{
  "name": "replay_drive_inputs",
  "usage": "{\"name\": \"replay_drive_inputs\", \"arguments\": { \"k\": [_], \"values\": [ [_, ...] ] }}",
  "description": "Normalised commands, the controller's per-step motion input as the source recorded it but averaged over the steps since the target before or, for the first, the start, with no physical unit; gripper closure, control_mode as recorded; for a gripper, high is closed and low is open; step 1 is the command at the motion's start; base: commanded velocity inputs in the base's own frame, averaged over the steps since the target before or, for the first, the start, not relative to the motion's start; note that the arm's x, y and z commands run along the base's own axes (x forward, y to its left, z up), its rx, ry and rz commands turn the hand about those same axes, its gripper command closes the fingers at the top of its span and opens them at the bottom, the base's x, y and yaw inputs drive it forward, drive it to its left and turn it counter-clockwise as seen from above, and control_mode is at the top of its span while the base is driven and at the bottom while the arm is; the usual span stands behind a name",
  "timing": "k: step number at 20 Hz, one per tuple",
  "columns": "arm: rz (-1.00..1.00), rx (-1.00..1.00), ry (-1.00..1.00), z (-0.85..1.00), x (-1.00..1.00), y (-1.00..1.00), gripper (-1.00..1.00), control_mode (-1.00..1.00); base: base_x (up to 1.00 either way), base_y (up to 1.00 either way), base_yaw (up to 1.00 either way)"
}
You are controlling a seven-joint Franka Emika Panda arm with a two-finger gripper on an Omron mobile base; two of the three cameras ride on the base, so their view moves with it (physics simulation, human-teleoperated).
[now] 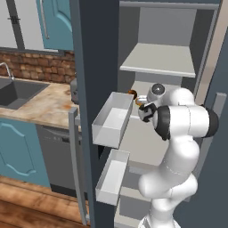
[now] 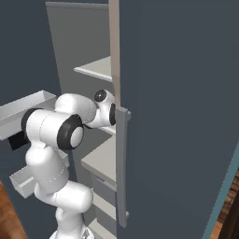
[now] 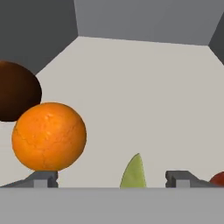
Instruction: Take the orange and lemon wedge from the highest rack and move them to the second highest rack where the orange and sweet potato are located, to maximize freezer space. Close the freezer door after rearranging.
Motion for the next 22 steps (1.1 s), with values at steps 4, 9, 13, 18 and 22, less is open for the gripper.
{"name": "replay_drive_inputs", "arguments": {
  "k": [4, 9, 13, 18, 22],
  "values": [
    [0.00, 0.04, -0.10, 0.26, -0.48, 0.15, -1.00, -1.00, 0.00, 0.00, 0.00],
    [0.00, 0.01, -0.14, 0.43, -0.49, 0.11, -1.00, -1.00, 0.00, 0.00, 0.00],
    [0.00, 0.00, -0.09, 0.39, -0.57, 0.15, -1.00, -1.00, 0.00, 0.00, 0.00],
    [0.02, 0.00, 0.00, 0.29, -0.72, 0.21, -1.00, -1.00, 0.00, 0.00, 0.00],
    [0.03, 0.01, 0.00, 0.35, -0.76, 0.16, -1.00, -1.00, 0.00, 0.00, 0.00]
  ]
}}
